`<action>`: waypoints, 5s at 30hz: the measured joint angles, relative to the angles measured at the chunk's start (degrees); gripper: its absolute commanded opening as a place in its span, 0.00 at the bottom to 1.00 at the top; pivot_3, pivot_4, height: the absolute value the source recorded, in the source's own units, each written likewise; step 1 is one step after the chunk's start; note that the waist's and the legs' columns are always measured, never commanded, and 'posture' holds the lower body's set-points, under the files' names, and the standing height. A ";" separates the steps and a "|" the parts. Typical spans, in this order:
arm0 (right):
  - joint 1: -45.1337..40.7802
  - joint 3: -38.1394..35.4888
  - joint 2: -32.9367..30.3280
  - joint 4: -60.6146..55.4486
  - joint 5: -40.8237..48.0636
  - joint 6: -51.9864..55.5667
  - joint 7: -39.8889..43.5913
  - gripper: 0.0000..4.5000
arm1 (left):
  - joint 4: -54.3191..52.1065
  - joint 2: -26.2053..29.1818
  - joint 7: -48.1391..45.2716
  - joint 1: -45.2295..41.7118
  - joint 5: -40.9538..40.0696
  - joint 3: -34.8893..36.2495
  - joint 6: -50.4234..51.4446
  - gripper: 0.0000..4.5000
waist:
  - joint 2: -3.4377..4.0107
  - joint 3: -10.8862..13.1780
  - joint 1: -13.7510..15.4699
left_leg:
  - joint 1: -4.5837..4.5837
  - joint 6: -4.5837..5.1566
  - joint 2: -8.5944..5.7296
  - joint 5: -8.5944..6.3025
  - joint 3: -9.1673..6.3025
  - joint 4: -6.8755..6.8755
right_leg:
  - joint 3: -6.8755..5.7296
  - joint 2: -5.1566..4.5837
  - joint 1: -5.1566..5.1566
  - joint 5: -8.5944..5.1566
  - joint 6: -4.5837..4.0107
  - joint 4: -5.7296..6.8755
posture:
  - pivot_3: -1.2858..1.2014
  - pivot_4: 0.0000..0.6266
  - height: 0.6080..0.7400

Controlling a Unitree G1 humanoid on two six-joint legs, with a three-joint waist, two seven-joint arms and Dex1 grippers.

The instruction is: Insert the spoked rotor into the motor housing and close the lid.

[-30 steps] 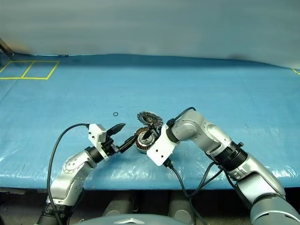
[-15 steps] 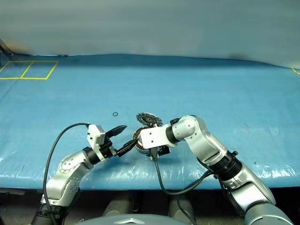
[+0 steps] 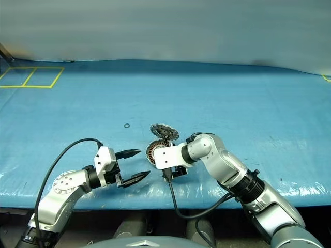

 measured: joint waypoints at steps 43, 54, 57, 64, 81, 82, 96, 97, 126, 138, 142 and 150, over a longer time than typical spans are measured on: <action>-7.26 2.59 -0.59 8.98 -5.16 -8.42 -0.25 0.43 | -0.12 1.08 -0.59 1.55 0.08 -0.47 0.94 1.00 | -0.01 -0.02 -0.04 | 0.08 -0.08 0.08 0.12 0.04 0.05 | -0.01 0.04 0.05 0.02 0.13 0.01 | 0.52 0.24 1.00; -9.37 3.31 -2.83 11.84 -8.37 -19.65 2.75 0.43 | -1.00 0.93 0.45 1.48 0.29 -1.09 1.74 1.00 | -0.01 -0.02 0.07 | 0.07 -0.06 0.06 0.11 0.03 0.01 | -0.02 0.03 0.05 0.03 0.09 -0.01 | 0.52 0.24 1.00; -9.38 3.13 -2.53 12.26 -8.87 -20.33 2.83 0.50 | -1.12 0.90 0.56 1.50 0.32 -1.55 1.75 1.00 | -0.01 -0.02 0.04 | 0.09 -0.06 0.08 0.11 0.04 0.01 | -0.02 0.04 0.05 0.03 0.08 -0.01 | 0.52 0.24 1.00; -9.02 2.35 -1.69 12.49 -9.03 -20.17 2.83 0.61 | -1.12 0.92 0.64 1.61 0.33 -1.55 1.74 1.00 | -0.01 -0.02 0.05 | 0.00 -0.06 0.07 0.11 0.05 0.01 | 0.00 0.04 -0.06 0.18 -0.14 -0.01 | 0.52 0.24 1.00; 4.08 -15.66 -1.24 -8.81 10.53 3.63 3.07 0.61 | -1.06 -0.71 1.69 2.23 -0.22 -0.99 1.03 1.00 | -0.02 -0.01 0.29 | -0.12 -0.02 0.04 0.08 -0.02 -0.04 | -0.02 -0.04 -0.13 0.17 -0.16 -0.05 | 0.52 0.24 1.00; 7.36 -18.45 -0.94 -10.61 12.25 5.88 1.15 0.61 | -1.05 -1.16 2.13 2.34 -0.25 -0.47 0.80 1.00 | -0.02 -0.01 0.30 | -0.13 -0.02 0.04 0.08 -0.02 -0.05 | -0.02 -0.05 -0.15 0.15 -0.18 -0.04 | 0.52 0.24 1.00; 35.28 -26.35 13.48 -24.43 19.95 15.13 -26.79 0.61 | 7.80 -7.68 17.55 -5.09 0.00 10.87 1.65 1.00 | -0.02 -0.02 0.14 | -0.07 -0.11 0.12 0.11 0.12 0.08 | 0.02 0.02 -0.10 0.05 0.20 0.02 | 0.52 0.24 1.00; 35.20 -26.13 13.81 -25.00 20.67 15.13 -27.10 0.61 | 8.93 -7.79 18.21 -6.36 0.36 10.89 1.74 1.00 | -0.03 -0.03 0.14 | -0.06 -0.11 0.10 0.11 0.11 0.08 | 0.02 0.01 -0.09 0.06 0.21 0.01 | 0.52 0.24 1.00; 27.49 -17.70 6.34 -18.93 22.34 10.94 -30.59 0.61 | 35.23 -14.94 30.56 -26.33 11.84 7.28 3.88 1.00 | -0.15 -0.06 0.38 | -0.06 0.01 -0.08 0.22 -0.01 0.07 | -0.01 -0.04 -0.01 0.36 0.68 -0.03 | 0.52 0.24 1.00; 27.50 -17.69 5.59 -18.87 22.32 11.28 -32.57 0.61 | 38.53 -17.10 34.16 -28.90 14.59 6.25 3.40 0.79 | -0.15 -0.07 0.39 | 0.06 0.06 -0.13 0.25 -0.02 0.10 | -0.02 -0.06 0.38 0.38 0.75 -0.04 | 0.52 0.24 1.00; 27.53 -17.69 5.18 -18.81 22.16 11.29 -33.00 0.61 | 38.62 -17.09 34.32 -28.89 14.63 6.23 3.41 0.49 | -0.15 -0.08 0.19 | 0.09 0.06 -0.13 0.25 -0.02 0.10 | -0.02 -0.07 0.38 0.38 0.76 -0.04 | 0.52 0.24 1.00; 27.51 -17.60 4.78 -17.82 22.13 11.29 -33.07 0.61 | 38.28 -17.12 34.63 -28.69 14.98 6.14 3.54 0.14 | -0.13 -0.10 0.08 | 0.10 0.06 -0.13 0.25 -0.01 0.10 | -0.01 -0.07 0.39 0.38 0.76 -0.04 | 0.52 0.24 1.00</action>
